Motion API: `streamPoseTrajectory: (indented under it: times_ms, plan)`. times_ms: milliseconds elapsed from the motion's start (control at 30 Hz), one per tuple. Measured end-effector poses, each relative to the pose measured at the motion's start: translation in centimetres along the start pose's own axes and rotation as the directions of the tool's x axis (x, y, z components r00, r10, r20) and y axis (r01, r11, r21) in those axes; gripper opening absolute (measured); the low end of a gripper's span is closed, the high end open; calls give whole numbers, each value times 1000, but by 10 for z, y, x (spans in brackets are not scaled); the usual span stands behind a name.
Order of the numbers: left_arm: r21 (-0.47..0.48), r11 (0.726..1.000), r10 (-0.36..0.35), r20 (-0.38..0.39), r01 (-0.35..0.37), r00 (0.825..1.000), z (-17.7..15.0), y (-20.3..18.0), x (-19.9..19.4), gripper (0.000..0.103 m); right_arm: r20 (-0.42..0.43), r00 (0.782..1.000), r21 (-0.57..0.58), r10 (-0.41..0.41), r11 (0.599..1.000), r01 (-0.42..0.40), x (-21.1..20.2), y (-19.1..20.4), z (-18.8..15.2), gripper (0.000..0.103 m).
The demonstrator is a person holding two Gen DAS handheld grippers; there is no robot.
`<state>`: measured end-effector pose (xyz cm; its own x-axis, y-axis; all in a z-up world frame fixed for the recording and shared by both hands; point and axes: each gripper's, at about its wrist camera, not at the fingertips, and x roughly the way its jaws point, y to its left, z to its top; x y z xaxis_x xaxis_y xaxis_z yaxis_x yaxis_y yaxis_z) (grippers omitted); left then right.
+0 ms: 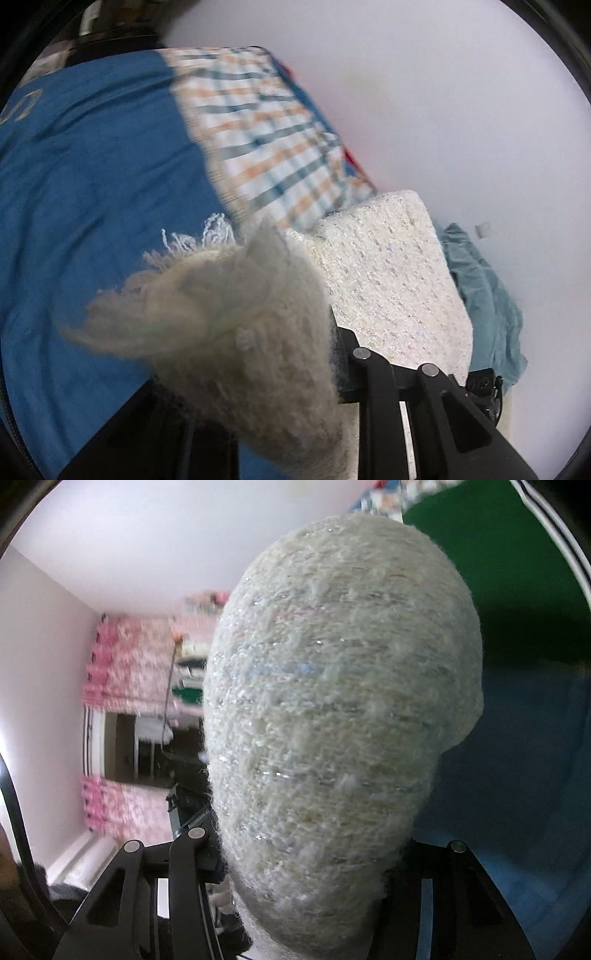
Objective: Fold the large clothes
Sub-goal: 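Lift the folded cardigan with both grippers and carry it onto the green garment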
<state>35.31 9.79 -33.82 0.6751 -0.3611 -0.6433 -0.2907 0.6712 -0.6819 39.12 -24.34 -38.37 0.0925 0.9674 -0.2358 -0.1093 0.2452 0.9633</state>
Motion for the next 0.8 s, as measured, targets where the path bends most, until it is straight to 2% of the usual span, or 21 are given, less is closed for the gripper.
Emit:
streamPoseTrajectory:
  times_ms: [133, 267, 400, 500, 567, 667, 800]
  plan:
    - [8, 999, -44, -3, 44, 999, 38, -41, 63, 18, 58, 998, -11, 0, 1000, 1, -33, -2, 82, 54]
    - [18, 998, -66, -24, 66, 998, 59, -68, 128, 18, 86, 996, -11, -8, 1000, 9, -66, -19, 164, 54]
    - [36, 997, -60, -68, 62, 996, 63, -77, 192, 18, 87, 996, 12, -32, 999, 31, -96, -61, 239, 54]
    - [69, 997, -17, -124, 26, 992, 58, -71, 250, 18, 73, 995, 48, -63, 997, 59, -104, -106, 287, 54]
    - [110, 994, 21, -164, -3, 986, 51, -64, 278, 19, 52, 995, 81, -84, 994, 80, -107, -146, 310, 54]
    - [175, 984, 54, -195, -20, 979, 39, -55, 297, 21, 28, 990, 121, -141, 983, 137, -97, -185, 316, 54]
    - [240, 970, 78, -209, -26, 975, 37, -60, 292, 26, 28, 990, 126, -141, 982, 137, -84, -189, 316, 57]
